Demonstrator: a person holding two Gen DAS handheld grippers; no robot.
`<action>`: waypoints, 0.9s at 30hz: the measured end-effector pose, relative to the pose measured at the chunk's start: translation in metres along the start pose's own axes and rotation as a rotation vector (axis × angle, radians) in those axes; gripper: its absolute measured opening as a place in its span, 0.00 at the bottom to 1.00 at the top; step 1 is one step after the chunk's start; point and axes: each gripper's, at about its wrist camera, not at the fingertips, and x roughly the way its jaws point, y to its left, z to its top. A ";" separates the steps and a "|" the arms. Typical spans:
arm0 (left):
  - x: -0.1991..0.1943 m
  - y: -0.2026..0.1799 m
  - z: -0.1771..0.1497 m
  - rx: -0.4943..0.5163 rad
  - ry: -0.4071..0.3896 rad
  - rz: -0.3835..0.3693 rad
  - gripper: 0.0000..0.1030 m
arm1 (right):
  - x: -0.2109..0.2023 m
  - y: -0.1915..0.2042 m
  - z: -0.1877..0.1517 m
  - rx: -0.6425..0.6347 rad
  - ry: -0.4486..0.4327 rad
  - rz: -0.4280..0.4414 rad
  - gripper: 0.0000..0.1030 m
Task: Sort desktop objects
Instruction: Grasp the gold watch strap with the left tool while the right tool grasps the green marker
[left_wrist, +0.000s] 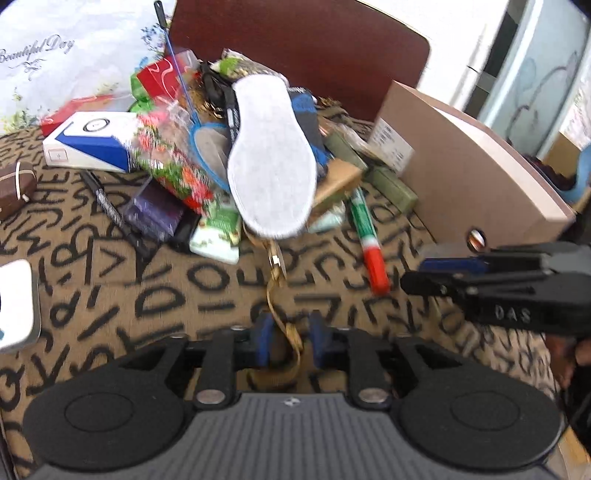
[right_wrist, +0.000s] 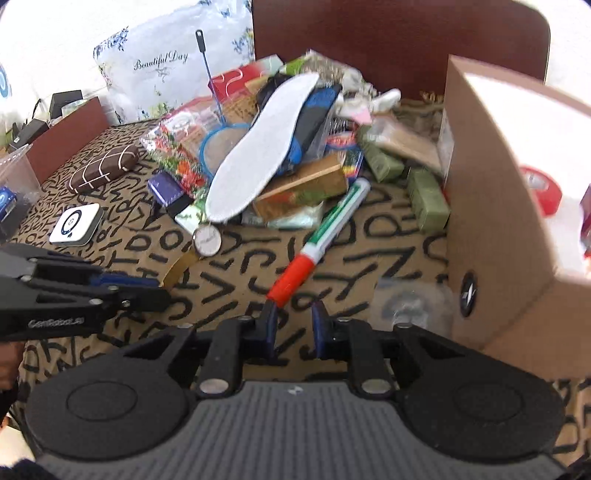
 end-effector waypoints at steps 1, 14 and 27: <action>0.004 -0.002 0.004 -0.001 -0.011 0.018 0.34 | 0.002 0.000 0.002 0.006 -0.011 -0.014 0.40; 0.035 -0.001 0.024 -0.040 -0.022 0.051 0.05 | 0.050 0.003 0.020 -0.015 0.007 -0.077 0.28; 0.009 -0.012 -0.003 0.052 0.037 0.000 0.10 | 0.017 0.009 -0.006 -0.089 0.080 0.033 0.23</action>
